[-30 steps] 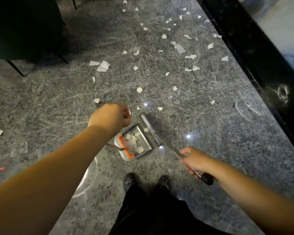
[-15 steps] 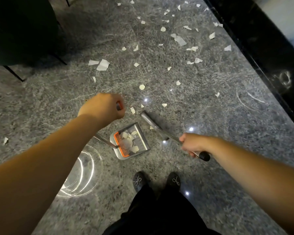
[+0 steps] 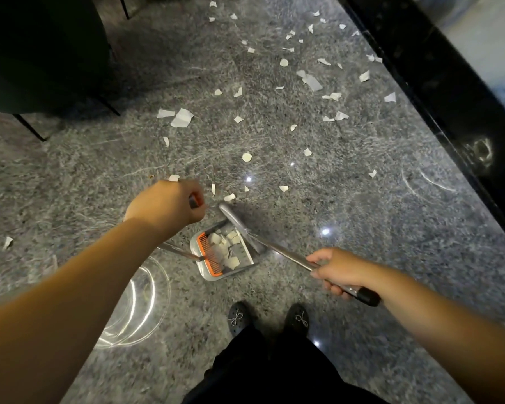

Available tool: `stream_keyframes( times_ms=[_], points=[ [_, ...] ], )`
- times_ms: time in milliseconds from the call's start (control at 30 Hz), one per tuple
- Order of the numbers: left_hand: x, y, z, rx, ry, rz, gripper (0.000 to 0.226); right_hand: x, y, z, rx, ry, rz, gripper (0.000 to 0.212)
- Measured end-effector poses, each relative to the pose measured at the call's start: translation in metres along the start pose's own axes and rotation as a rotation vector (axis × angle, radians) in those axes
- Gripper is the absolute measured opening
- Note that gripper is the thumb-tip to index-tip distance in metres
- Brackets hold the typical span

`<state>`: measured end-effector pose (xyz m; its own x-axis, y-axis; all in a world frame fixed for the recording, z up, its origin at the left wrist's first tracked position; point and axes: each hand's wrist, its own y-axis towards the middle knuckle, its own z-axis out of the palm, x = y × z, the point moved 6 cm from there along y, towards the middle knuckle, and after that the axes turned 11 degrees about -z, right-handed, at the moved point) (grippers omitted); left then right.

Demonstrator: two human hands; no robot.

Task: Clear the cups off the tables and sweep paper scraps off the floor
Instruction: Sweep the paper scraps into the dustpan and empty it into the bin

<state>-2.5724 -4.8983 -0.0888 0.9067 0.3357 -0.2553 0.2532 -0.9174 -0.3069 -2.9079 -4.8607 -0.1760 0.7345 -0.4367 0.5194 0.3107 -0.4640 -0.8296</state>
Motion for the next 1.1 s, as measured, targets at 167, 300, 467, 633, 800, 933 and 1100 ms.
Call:
stream_keyframes(
  times_ms=[167,300,467,633,800,933,1100],
  points=[
    [0.025,-0.007,-0.013,-0.029,-0.13,-0.08,0.011,0.015,0.002,-0.012,-0.094,0.066,-0.017,0.04],
    [0.054,0.001,-0.029,-0.091,-0.192,-0.202,0.014,0.023,0.017,-0.027,-0.191,0.114,-0.038,0.043],
    [0.067,0.028,-0.048,-0.12,-0.188,-0.25,0.014,0.034,0.05,-0.06,-0.248,0.115,-0.033,0.047],
    [0.072,0.07,-0.067,-0.117,-0.124,-0.284,0.008,0.054,0.089,-0.109,-0.272,0.101,0.005,0.05],
    [0.072,0.114,-0.08,-0.111,-0.049,-0.322,0.008,0.081,0.125,-0.153,-0.274,-0.001,0.07,0.049],
    [0.077,0.142,-0.085,-0.102,-0.035,-0.354,0.009,0.109,0.153,-0.169,-0.199,-0.154,0.107,0.033],
    [0.092,0.159,-0.087,-0.115,-0.018,-0.373,0.012,0.146,0.19,-0.161,-0.124,-0.237,0.12,0.02]
  ],
)
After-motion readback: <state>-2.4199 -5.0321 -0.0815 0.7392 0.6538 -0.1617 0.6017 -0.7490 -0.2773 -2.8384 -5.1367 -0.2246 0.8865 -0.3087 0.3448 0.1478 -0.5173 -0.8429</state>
